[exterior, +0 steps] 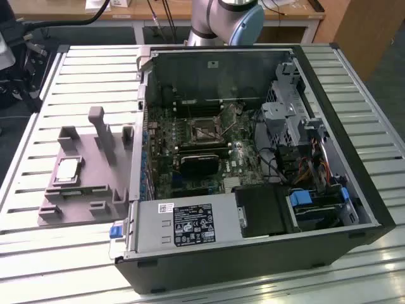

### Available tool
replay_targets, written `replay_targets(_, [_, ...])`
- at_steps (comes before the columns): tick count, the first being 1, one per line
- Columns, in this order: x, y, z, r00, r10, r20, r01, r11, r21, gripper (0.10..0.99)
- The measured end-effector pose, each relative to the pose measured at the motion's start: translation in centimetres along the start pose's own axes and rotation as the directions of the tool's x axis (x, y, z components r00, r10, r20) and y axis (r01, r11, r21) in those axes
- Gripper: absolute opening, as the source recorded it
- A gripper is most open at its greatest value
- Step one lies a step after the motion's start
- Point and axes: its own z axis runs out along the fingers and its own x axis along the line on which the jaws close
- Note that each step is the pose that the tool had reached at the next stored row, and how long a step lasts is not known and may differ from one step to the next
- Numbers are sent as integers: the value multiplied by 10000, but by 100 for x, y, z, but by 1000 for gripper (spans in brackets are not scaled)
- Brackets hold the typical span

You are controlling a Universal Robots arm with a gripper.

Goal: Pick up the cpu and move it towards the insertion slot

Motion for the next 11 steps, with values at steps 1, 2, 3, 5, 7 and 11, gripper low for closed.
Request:
replay_targets(1, [0,0,0,10000,0,0,0,10000,0,102])
replay_targets(2, [0,0,0,10000,0,0,0,10000,0,102])
replay_targets(3, [0,0,0,10000,0,0,0,10000,0,102])
replay_targets(5, [0,0,0,10000,0,-1,0,10000,1,102])
replay_targets(7, [0,0,0,10000,0,0,0,10000,0,102])
replay_targets(11, [0,0,0,10000,0,0,0,10000,0,102])
